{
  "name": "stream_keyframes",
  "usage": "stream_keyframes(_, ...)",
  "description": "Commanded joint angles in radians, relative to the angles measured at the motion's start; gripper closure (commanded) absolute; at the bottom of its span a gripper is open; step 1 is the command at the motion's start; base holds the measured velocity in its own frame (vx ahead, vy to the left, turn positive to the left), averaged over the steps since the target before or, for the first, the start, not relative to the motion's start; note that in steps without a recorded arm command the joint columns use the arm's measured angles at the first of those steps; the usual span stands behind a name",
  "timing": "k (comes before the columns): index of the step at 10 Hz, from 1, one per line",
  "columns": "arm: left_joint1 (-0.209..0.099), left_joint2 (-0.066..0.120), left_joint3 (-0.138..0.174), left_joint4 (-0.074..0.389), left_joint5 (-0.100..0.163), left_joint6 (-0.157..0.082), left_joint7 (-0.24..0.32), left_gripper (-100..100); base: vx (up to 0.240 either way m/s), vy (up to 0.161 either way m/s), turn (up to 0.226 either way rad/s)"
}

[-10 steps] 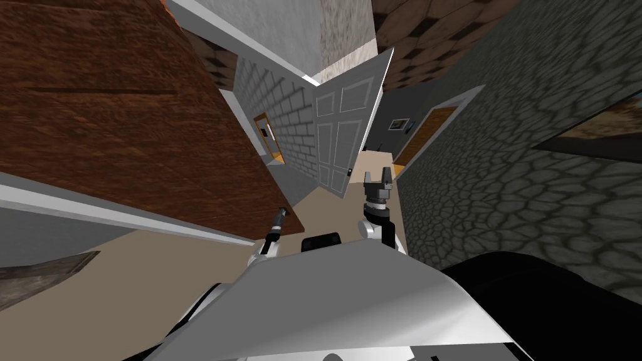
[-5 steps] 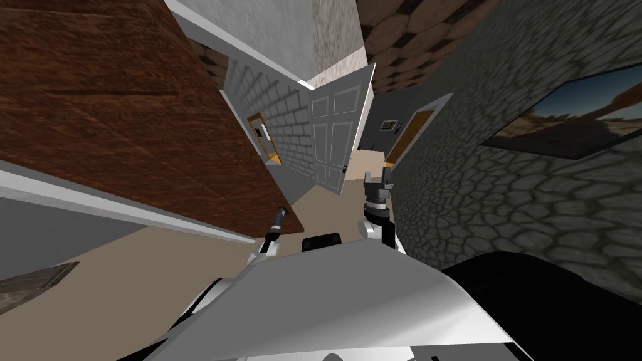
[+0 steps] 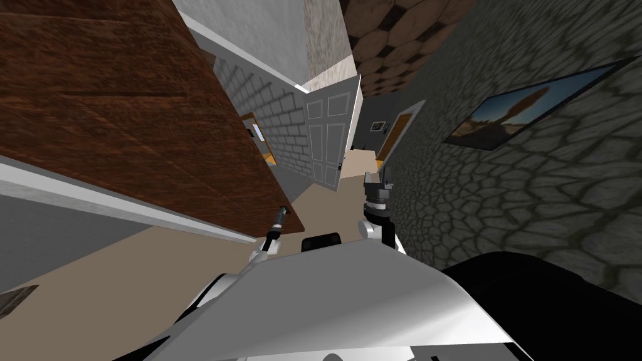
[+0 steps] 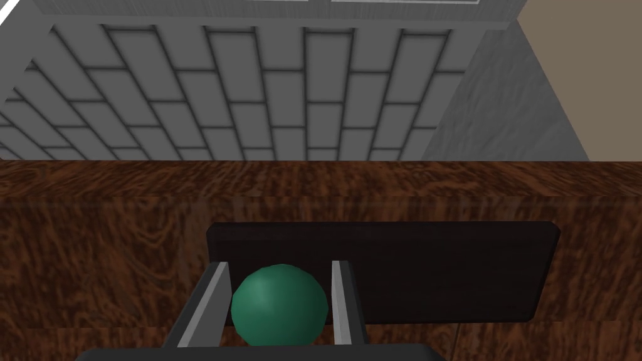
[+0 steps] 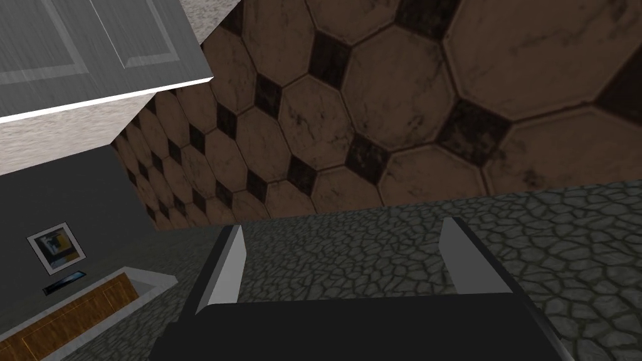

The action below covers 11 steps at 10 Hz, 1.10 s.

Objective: Pull the door open

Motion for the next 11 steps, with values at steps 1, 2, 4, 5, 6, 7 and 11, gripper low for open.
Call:
stream_keyframes(1,-0.003,-0.004,-0.004,-0.006,-0.006,0.003,0.002,100,-0.133,0.108,-0.087)
stream_keyframes(2,-0.007,-0.005,-0.004,-0.001,-0.007,0.002,0.003,100,-0.167,0.107,-0.108)
stream_keyframes(4,-0.004,-0.006,-0.005,-0.010,-0.008,0.008,0.002,100,-0.089,0.069,-0.053)
stream_keyframes(5,-0.003,-0.007,0.000,-0.004,-0.011,0.007,0.004,100,-0.148,0.015,-0.201)
stream_keyframes(6,-0.004,-0.007,0.002,-0.002,-0.012,0.006,0.005,100,-0.189,0.029,-0.166)
stream_keyframes(7,-0.004,-0.006,0.008,0.001,-0.013,0.004,0.006,100,-0.196,0.052,-0.161)
stream_keyframes(11,-0.007,-0.001,0.036,0.020,-0.021,-0.006,0.012,100,-0.206,0.106,-0.248)
